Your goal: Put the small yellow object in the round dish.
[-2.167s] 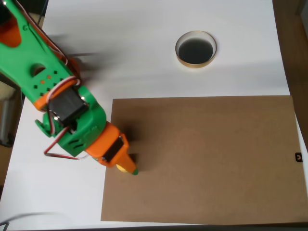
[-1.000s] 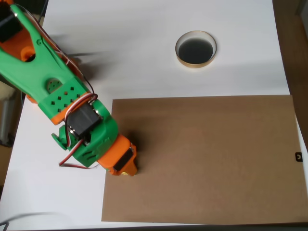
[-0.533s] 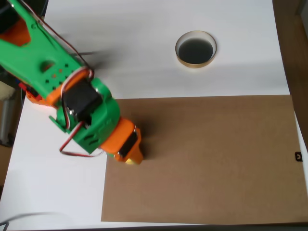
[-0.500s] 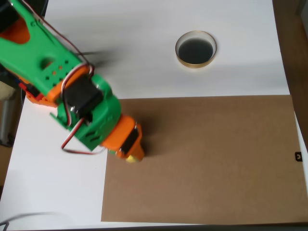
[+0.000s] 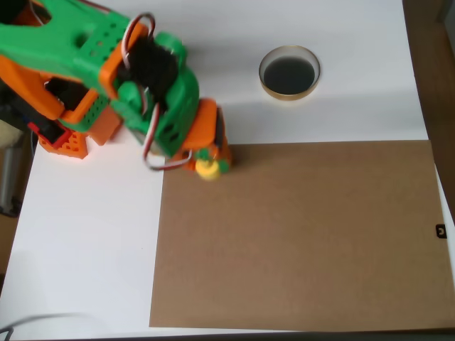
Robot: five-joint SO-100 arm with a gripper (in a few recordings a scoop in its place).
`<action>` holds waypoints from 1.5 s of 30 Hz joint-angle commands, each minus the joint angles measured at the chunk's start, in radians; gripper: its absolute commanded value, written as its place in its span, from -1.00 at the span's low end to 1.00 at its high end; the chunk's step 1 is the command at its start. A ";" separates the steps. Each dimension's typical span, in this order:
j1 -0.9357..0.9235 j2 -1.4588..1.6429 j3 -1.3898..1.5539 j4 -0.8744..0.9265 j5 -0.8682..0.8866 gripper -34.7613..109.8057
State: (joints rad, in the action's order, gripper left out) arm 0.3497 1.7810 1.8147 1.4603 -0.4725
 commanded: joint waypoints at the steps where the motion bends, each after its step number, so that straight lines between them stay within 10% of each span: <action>1: 0.087 0.067 -0.083 0.051 -0.052 -0.53; 45: 0.707 -0.614 -0.953 0.227 0.176 -0.53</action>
State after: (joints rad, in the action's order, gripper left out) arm 1.0385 1.1428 0.9357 1.7012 -0.3083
